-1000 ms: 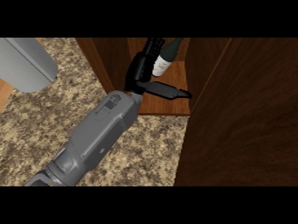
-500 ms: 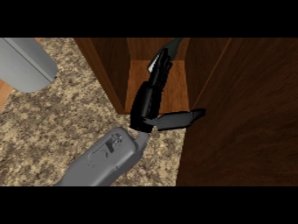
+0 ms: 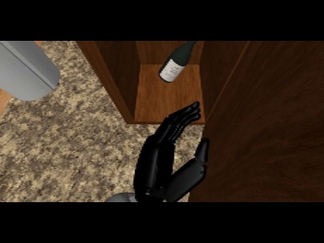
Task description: Pick up the wine, place it into the cabinet and close the cabinet
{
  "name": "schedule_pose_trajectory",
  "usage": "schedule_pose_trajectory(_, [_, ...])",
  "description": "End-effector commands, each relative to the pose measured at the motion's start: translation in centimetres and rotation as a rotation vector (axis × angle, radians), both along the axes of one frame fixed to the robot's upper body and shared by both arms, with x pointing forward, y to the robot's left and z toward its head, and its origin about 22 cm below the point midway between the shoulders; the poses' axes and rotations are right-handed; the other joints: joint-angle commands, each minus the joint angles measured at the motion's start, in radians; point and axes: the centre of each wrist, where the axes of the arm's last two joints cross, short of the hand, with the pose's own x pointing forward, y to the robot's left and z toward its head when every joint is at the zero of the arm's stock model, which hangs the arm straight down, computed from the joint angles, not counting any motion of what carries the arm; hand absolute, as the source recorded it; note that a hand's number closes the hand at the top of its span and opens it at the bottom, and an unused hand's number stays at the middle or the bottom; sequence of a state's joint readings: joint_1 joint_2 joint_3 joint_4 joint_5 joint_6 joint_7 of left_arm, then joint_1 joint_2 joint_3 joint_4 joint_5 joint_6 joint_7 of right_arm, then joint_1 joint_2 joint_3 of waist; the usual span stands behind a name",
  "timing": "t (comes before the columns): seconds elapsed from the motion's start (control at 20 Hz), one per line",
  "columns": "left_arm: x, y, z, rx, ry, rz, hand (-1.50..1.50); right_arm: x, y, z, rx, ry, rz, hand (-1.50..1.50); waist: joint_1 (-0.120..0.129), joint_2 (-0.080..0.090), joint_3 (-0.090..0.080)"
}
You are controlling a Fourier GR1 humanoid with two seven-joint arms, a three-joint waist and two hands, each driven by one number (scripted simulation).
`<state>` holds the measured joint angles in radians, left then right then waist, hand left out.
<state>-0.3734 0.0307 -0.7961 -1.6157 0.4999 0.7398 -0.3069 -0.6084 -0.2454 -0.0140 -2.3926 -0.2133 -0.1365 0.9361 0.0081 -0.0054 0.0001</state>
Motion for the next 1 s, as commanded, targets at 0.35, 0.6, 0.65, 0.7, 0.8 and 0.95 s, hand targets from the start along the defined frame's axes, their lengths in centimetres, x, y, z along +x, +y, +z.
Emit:
schedule_pose_trajectory(0.35, [-7.4, 6.3, -0.4, -0.039, -0.002, -0.114, 1.50, -1.4, 0.4, 0.7, -0.024, -0.010, 0.034, -1.50, -0.003, 0.002, -0.001])
schedule_pose_trajectory(0.6, [-8.0, 10.0, 1.1, -0.022, -0.030, -0.134, 1.50, -1.0, 1.2, 0.9, -0.152, -0.055, 0.197, 1.50, 0.006, 0.003, 0.000])
schedule_pose_trajectory(0.65, [-9.2, 10.6, 0.5, -0.029, -0.007, -0.149, 1.50, -2.4, 1.8, 0.5, -0.177, -0.054, 0.225, 1.50, 0.006, 0.000, -0.001])
schedule_pose_trajectory(0.7, [-8.9, 11.5, 0.4, -0.008, -0.019, -0.158, 1.50, -1.5, 2.0, 0.6, -0.147, -0.037, 0.255, 1.50, 0.007, 0.002, -0.001])
schedule_pose_trajectory(0.8, [-10.6, 12.1, 0.2, -0.032, -0.013, -0.169, 1.50, -3.2, 2.8, -0.4, -0.078, 0.018, 0.347, 1.50, 0.011, -0.004, -0.002])
schedule_pose_trajectory(0.95, [-8.4, 14.3, 0.7, -0.028, -0.050, -0.160, 1.50, -2.2, 5.0, -1.1, -0.096, 0.081, 0.477, 1.50, 0.014, 0.003, -0.003])
